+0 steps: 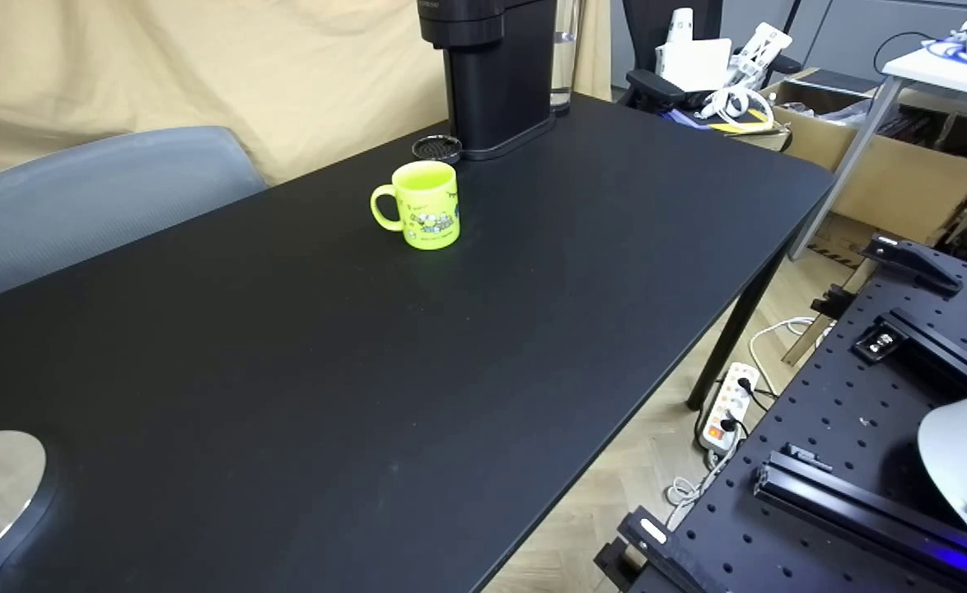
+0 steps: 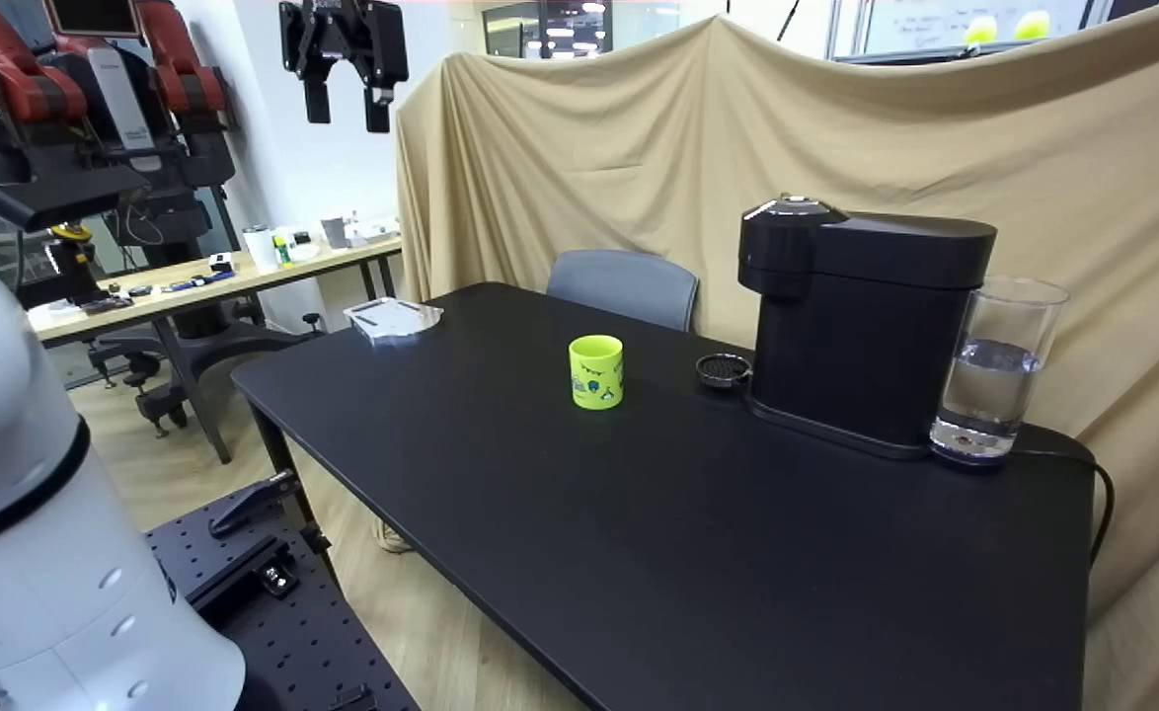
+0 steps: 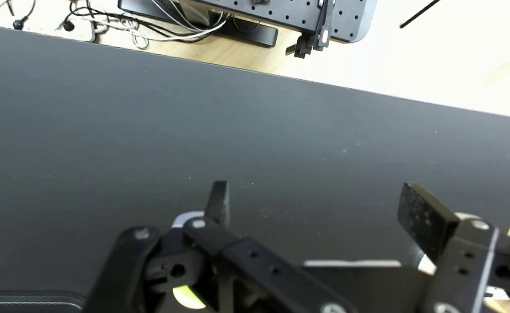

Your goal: Move the mug backwards

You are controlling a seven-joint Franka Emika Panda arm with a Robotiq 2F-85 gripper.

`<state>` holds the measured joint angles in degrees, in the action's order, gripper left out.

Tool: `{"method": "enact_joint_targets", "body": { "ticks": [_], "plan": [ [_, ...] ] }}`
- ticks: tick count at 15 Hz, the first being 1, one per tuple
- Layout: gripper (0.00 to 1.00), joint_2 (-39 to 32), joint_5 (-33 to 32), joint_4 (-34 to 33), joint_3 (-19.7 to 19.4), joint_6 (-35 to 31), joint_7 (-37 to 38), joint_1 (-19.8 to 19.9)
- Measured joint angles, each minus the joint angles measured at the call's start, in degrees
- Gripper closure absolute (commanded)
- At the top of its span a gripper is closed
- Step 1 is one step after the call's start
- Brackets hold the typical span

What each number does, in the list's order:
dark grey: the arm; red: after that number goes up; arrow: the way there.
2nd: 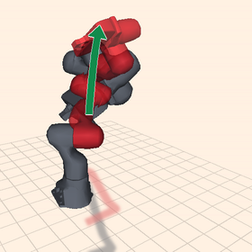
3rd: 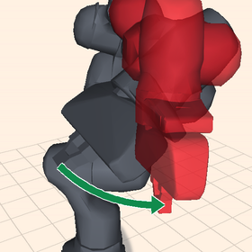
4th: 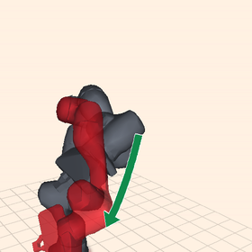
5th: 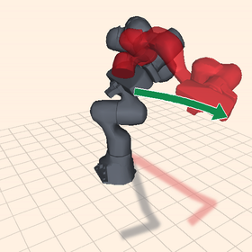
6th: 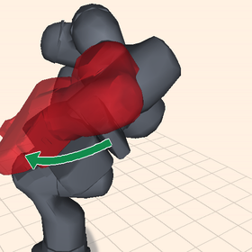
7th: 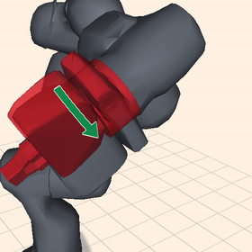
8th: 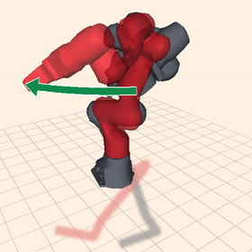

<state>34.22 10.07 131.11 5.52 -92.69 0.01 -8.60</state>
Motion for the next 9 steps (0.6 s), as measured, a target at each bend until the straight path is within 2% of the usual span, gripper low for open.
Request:
{"method": "enact_joint_targets", "body": {
  "ticks": [4,9],
  "plan": [
    [0.0,-0.3,-0.2,0.0,0.0,-0.9,0.0,0.4],
    [0.0,-6.6,-2.3,-1.2,-0.7,-9.4,0.0,4.3]
  ]
}}
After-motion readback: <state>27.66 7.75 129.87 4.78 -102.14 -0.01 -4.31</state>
